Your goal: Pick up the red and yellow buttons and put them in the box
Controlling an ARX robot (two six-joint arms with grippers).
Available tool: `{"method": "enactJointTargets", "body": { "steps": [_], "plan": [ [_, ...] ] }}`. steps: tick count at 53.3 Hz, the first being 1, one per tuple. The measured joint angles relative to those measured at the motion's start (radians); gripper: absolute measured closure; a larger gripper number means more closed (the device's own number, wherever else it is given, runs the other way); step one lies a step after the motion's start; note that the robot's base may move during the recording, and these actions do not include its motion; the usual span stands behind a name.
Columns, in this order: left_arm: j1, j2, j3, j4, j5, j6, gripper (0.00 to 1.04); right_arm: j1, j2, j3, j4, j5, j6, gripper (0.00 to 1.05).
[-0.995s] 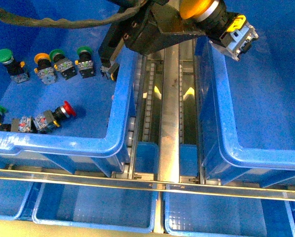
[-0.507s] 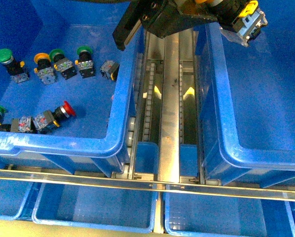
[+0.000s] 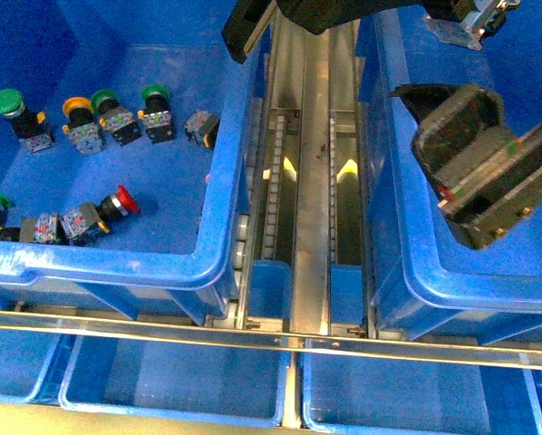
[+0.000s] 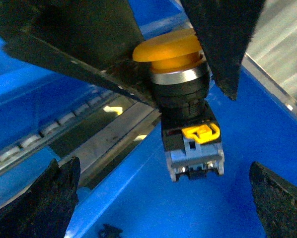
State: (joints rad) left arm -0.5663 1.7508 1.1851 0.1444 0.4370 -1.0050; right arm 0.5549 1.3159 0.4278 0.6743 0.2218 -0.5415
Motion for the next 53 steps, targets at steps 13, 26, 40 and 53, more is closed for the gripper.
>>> {"method": "enactJointTargets", "body": {
  "steps": [13,26,40,53],
  "plan": [
    [-0.002,0.004,0.000,0.000,-0.004,-0.016,0.72,-0.019,0.128,0.053,0.117,0.013,-0.013,0.06],
    [0.000,0.006,0.000,0.000,-0.020,-0.020,0.72,-0.032,0.195,0.097,0.180,0.019,-0.024,0.06],
    [0.001,0.006,0.000,0.000,-0.036,-0.033,0.72,-0.043,0.224,0.106,0.208,0.018,-0.023,0.13],
    [0.001,0.006,0.000,0.000,-0.042,-0.040,0.72,-0.044,0.227,0.107,0.189,0.014,-0.023,0.45]
  ]
}}
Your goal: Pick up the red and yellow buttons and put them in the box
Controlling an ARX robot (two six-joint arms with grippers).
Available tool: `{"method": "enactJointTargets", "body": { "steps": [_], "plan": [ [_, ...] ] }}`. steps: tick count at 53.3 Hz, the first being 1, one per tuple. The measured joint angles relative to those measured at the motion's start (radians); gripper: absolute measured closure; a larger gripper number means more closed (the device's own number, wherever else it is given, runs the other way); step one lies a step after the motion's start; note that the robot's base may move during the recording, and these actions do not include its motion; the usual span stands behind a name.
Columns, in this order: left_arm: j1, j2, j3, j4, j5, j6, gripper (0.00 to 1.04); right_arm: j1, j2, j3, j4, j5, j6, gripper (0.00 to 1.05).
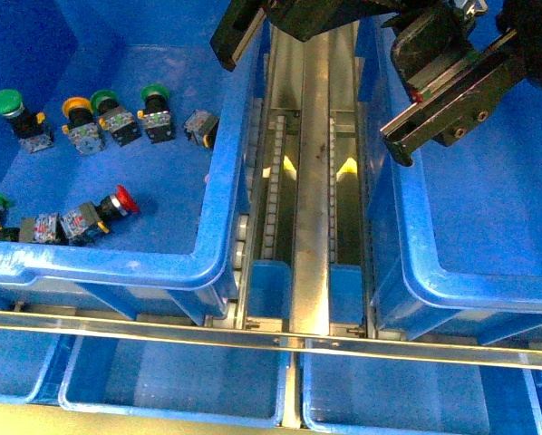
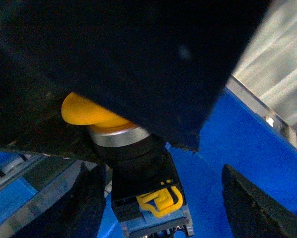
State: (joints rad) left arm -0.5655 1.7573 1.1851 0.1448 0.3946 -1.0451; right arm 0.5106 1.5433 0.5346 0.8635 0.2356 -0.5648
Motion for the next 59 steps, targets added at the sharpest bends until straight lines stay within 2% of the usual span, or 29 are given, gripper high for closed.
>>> {"method": "enactJointTargets", "body": {
  "steps": [3,11,40,51,59],
  "plan": [
    [0.000,0.001,0.000,0.000,-0.002,-0.001,0.72,0.000,0.000,-0.002,-0.009,-0.003,0.002,0.58],
    [0.000,0.007,0.000,0.000,-0.003,0.001,0.72,0.006,0.000,-0.007,-0.027,-0.006,-0.007,0.74],
    [0.002,0.010,0.000,-0.007,-0.004,0.008,0.71,0.003,-0.003,-0.022,-0.029,0.000,-0.021,0.77],
    [0.006,0.010,0.000,-0.008,-0.026,0.019,0.43,0.000,-0.005,-0.024,-0.029,0.003,0.007,0.77],
    [0.010,0.010,0.000,-0.008,-0.053,0.055,0.14,-0.002,-0.011,-0.024,-0.029,0.010,0.032,0.77]
  ]
}}
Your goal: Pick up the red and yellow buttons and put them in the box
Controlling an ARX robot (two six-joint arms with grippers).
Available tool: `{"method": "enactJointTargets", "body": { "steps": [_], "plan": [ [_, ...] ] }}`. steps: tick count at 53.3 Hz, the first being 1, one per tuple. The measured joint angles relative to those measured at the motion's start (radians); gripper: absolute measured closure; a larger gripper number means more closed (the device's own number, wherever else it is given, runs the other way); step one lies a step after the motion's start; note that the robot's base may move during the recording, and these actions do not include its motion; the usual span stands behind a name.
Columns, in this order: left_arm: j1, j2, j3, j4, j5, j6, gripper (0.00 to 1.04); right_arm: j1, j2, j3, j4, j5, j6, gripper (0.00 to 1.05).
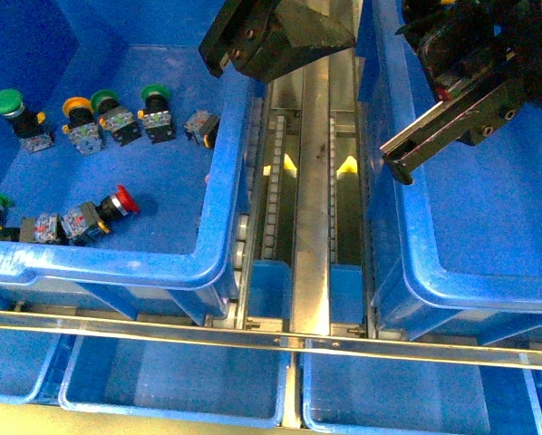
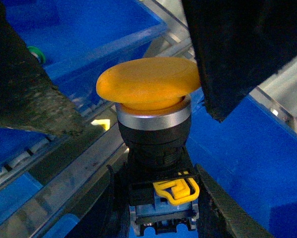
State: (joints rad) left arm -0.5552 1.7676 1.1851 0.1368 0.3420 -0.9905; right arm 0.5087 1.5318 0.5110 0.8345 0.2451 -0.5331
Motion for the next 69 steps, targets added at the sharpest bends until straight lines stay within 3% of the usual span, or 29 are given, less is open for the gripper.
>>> {"method": "enactJointTargets", "body": {
  "steps": [3,28,38,51,69],
  "plan": [
    [0.004,0.000,0.000,0.000,-0.002,0.011,0.06,-0.002,-0.002,0.000,0.000,0.001,0.004,0.77],
    [0.080,-0.040,-0.094,0.003,0.024,0.116,0.08,-0.003,-0.006,-0.026,-0.021,-0.050,-0.031,0.78],
    [0.166,-0.080,-0.127,0.004,0.006,0.118,0.08,-0.046,0.000,-0.048,-0.034,0.021,-0.012,0.78],
    [0.211,-0.114,-0.201,-0.014,-0.008,0.131,0.08,-0.050,0.000,-0.048,-0.038,0.009,-0.007,0.78],
    [0.249,-0.431,-0.447,-0.057,-0.201,0.331,0.08,-0.091,-0.006,-0.049,-0.060,0.004,0.011,0.78]
  ]
}}
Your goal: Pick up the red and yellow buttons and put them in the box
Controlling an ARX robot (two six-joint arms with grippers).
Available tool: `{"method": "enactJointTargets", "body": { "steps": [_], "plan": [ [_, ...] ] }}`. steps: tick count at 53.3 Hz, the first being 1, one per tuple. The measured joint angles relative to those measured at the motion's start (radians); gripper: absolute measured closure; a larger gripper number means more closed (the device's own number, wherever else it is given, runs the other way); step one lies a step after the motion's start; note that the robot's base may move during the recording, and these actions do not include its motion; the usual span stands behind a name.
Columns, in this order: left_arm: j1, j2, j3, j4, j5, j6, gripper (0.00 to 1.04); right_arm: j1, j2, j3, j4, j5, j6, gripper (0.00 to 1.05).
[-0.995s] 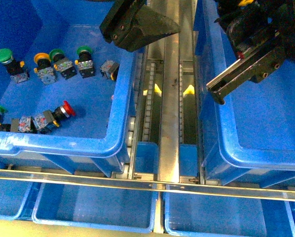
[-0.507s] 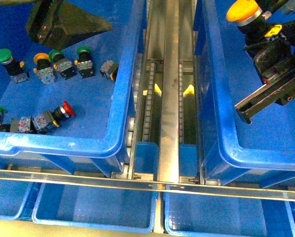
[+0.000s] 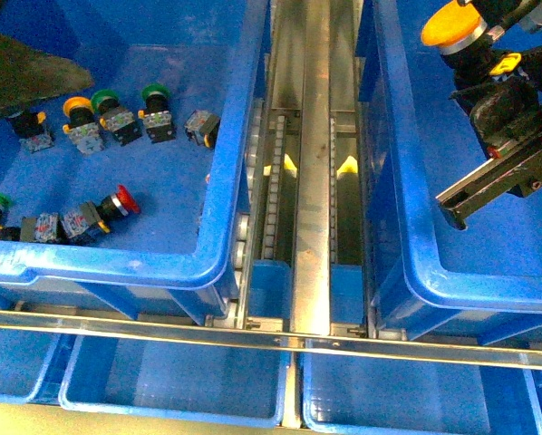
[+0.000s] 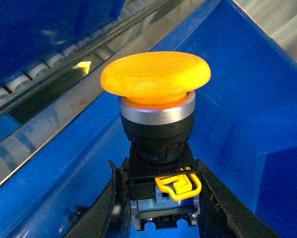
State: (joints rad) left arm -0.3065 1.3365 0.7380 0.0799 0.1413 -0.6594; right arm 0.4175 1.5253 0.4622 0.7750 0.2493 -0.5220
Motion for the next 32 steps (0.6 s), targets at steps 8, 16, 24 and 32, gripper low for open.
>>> {"method": "enactJointTargets", "body": {
  "steps": [8,16,24,32],
  "plan": [
    [0.030,-0.137,-0.142,-0.015,-0.073,0.089,0.08,-0.034,-0.026,0.000,-0.018,-0.008,0.014,0.78],
    [0.081,-0.280,-0.283,0.005,-0.148,0.183,0.08,-0.073,-0.080,-0.005,-0.059,-0.016,0.041,0.78],
    [0.129,-0.316,-0.519,0.509,-0.304,0.433,0.26,-0.107,-0.195,-0.015,-0.143,-0.003,0.117,0.78],
    [0.159,-0.393,-0.618,0.722,-0.277,0.588,0.49,-0.108,-0.266,-0.023,-0.212,0.048,0.173,0.78]
  ]
}}
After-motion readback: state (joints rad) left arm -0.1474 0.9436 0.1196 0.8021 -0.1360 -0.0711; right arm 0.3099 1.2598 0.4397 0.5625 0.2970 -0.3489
